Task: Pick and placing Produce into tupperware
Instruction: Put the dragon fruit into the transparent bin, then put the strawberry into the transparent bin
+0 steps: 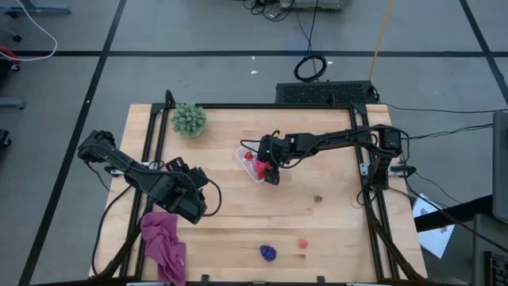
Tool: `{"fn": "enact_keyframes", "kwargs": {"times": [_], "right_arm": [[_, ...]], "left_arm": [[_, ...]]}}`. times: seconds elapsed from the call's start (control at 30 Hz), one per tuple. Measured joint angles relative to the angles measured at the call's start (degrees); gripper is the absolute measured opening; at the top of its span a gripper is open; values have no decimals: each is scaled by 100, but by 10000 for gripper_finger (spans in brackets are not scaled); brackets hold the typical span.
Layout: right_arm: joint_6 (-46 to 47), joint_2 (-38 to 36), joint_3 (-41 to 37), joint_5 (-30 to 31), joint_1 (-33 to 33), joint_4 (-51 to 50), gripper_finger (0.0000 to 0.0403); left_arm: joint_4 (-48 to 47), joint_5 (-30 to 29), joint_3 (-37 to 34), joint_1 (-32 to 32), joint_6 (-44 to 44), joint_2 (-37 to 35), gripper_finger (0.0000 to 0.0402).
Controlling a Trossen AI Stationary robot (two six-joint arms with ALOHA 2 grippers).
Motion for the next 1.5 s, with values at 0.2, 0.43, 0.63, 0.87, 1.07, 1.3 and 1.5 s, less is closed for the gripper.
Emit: {"fn": "enact_keyframes", "kwargs": {"times": [0.2,0.43,0.63,0.87,1.07,1.3,1.5], "right_arm": [[-48,0,0,2,0,35,274],[-220,-13,0,54,0,120,275],[-526,-48,382,85,2,153,276],[-841,-52,1449,97,112,-475,276],[-786,-57,2444,98,457,-2465,276],[322,-63,2916,74,1051,-4945,277],[1199,-70,2776,79,1570,-6483,277]], "left_arm": [[0,-1,0,0,2,0,296],[0,-1,0,0,2,0,296],[12,-3,0,-2,2,0,296],[72,1,0,0,-13,0,296],[133,2,0,0,12,0,296],[143,4,0,-2,11,0,296],[188,6,1,-1,4,0,296]]}}
